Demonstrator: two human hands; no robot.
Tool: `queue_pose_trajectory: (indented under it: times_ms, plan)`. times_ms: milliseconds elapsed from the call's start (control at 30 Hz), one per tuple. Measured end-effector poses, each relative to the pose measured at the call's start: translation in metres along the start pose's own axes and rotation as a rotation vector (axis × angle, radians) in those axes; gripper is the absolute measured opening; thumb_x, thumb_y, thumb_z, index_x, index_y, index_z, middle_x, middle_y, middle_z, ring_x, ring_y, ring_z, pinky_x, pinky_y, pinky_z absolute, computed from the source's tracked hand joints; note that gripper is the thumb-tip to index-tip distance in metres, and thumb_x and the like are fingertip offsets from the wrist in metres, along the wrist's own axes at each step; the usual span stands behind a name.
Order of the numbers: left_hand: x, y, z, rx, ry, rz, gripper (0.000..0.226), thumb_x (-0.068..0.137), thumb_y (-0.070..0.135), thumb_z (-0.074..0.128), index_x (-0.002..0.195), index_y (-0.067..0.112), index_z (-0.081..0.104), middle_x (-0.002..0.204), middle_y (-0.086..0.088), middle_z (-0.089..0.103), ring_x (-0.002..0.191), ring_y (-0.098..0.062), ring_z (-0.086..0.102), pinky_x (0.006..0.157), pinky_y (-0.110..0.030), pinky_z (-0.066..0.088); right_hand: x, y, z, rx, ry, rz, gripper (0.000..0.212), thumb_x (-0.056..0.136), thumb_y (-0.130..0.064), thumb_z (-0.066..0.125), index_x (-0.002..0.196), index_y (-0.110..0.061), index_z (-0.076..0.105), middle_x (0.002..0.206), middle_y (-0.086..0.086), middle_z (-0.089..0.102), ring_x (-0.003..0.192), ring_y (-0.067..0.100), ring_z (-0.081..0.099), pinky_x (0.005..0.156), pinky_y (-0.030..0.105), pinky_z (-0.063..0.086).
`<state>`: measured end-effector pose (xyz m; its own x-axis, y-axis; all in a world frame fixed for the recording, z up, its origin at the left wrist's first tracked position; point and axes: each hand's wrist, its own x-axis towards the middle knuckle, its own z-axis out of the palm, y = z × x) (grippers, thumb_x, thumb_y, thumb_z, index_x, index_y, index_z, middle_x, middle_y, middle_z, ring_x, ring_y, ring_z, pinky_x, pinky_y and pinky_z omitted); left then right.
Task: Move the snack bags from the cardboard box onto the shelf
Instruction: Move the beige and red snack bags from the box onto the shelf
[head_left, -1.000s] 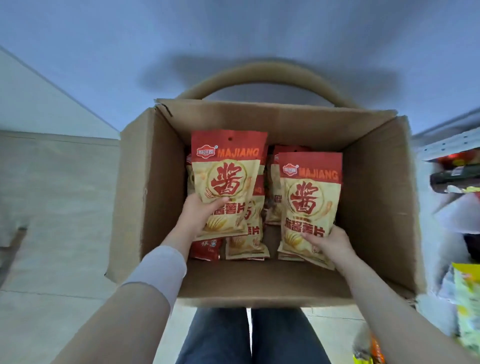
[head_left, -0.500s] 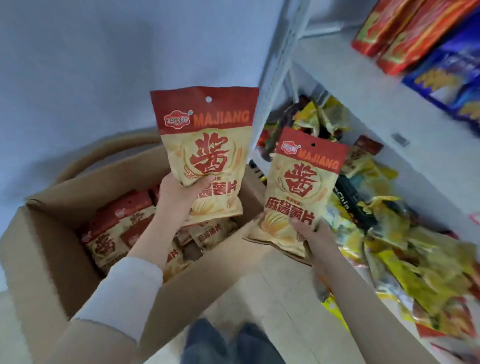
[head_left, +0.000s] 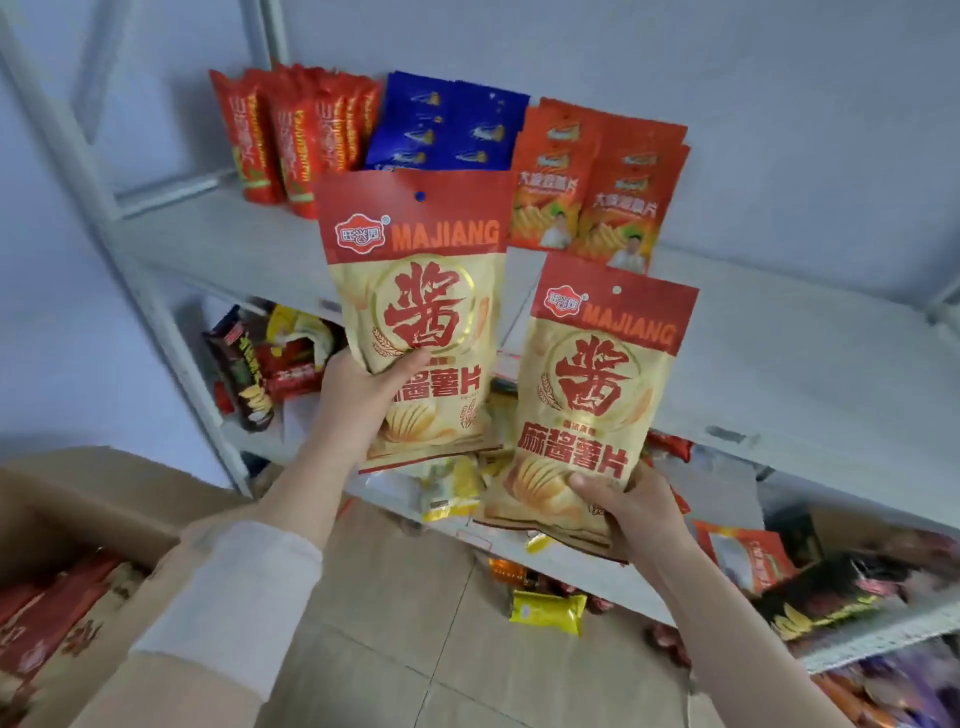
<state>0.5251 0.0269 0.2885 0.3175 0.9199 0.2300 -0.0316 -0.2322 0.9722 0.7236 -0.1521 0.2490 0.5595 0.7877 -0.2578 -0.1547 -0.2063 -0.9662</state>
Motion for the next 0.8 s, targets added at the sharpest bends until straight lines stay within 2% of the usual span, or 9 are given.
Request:
queue_pose_trajectory:
  times_ms: [100,167,233,367,500,567,700,733,800]
  plan:
    - [0.019,0.015,0.090,0.001,-0.115,0.002,0.031,0.066,0.047,0.072,0.093,0.038,0.062,0.078,0.028,0.068,0.076,0.014,0.063,0.057,-0.004,0.047,0.008,-0.013,-0.080,-0.020,0.125,-0.040,0.045,0.052,-0.028,0.082,0.092,-0.013,0.066,0.084,0.003,0.075,0.079,0.020,0.072,0.068,0.032,0.058]
    - [0.031,0.019,0.142,0.015,-0.177,-0.010,0.024,0.068,0.045,0.074,0.088,0.038,0.062,0.075,0.027,0.069,0.074,0.009,0.065,0.058,-0.009,0.049,0.015,-0.021,-0.124,-0.014,0.195,-0.072,0.051,0.045,-0.036,0.080,0.090,-0.015,0.066,0.079,-0.001,0.075,0.074,0.015,0.072,0.059,0.024,0.057]
    - [0.044,0.020,0.188,0.015,-0.230,-0.030,0.023,0.069,0.044,0.075,0.087,0.037,0.062,0.078,0.023,0.069,0.077,0.006,0.066,0.063,-0.016,0.051,0.026,-0.029,-0.162,0.028,0.242,-0.090,0.057,0.044,-0.039,0.080,0.093,-0.014,0.067,0.082,0.001,0.075,0.076,0.018,0.072,0.060,0.027,0.057]
    - [0.073,0.014,0.266,0.007,-0.286,-0.040,0.017,0.075,0.035,0.074,0.086,0.034,0.062,0.079,0.020,0.069,0.074,0.005,0.066,0.059,-0.015,0.051,0.061,-0.041,-0.221,0.093,0.323,-0.113,0.055,0.045,-0.036,0.082,0.093,-0.012,0.067,0.086,0.007,0.075,0.080,0.024,0.072,0.070,0.036,0.057]
    - [0.117,0.004,0.335,0.033,-0.322,-0.041,0.017,0.077,0.032,0.074,0.087,0.032,0.061,0.085,0.014,0.068,0.081,-0.005,0.066,0.066,-0.023,0.052,0.114,-0.056,-0.262,0.084,0.372,-0.159,0.049,0.046,-0.033,0.081,0.088,-0.013,0.067,0.078,0.001,0.075,0.072,0.017,0.072,0.058,0.024,0.056]
    - [0.147,0.001,0.370,0.023,-0.347,-0.042,0.018,0.076,0.033,0.074,0.090,0.032,0.062,0.089,0.012,0.068,0.086,-0.009,0.066,0.071,-0.026,0.054,0.150,-0.069,-0.281,0.085,0.373,-0.184,0.044,0.049,-0.029,0.082,0.087,-0.014,0.067,0.076,0.000,0.075,0.071,0.016,0.072,0.056,0.022,0.056]
    - [0.222,-0.011,0.436,0.037,-0.415,-0.047,0.039,0.073,0.039,0.076,0.108,0.027,0.063,0.117,0.001,0.064,0.108,-0.019,0.061,0.091,-0.040,0.051,0.235,-0.093,-0.314,0.085,0.406,-0.212,0.028,0.063,-0.015,0.082,0.087,-0.017,0.067,0.073,-0.006,0.074,0.067,0.010,0.071,0.052,0.016,0.052]
    - [0.242,-0.014,0.450,0.036,-0.425,-0.051,0.034,0.073,0.040,0.076,0.103,0.030,0.064,0.110,0.006,0.068,0.107,-0.015,0.062,0.087,-0.034,0.053,0.257,-0.097,-0.322,0.096,0.420,-0.215,0.026,0.065,-0.013,0.081,0.087,-0.017,0.067,0.073,-0.006,0.074,0.067,0.010,0.071,0.052,0.016,0.052]
    - [0.280,-0.019,0.476,0.034,-0.449,-0.054,0.020,0.073,0.040,0.075,0.087,0.036,0.063,0.079,0.024,0.070,0.081,0.006,0.065,0.063,-0.009,0.050,0.301,-0.104,-0.336,0.101,0.434,-0.209,0.025,0.064,-0.011,0.081,0.086,-0.015,0.069,0.075,-0.003,0.075,0.068,0.012,0.072,0.053,0.016,0.052]
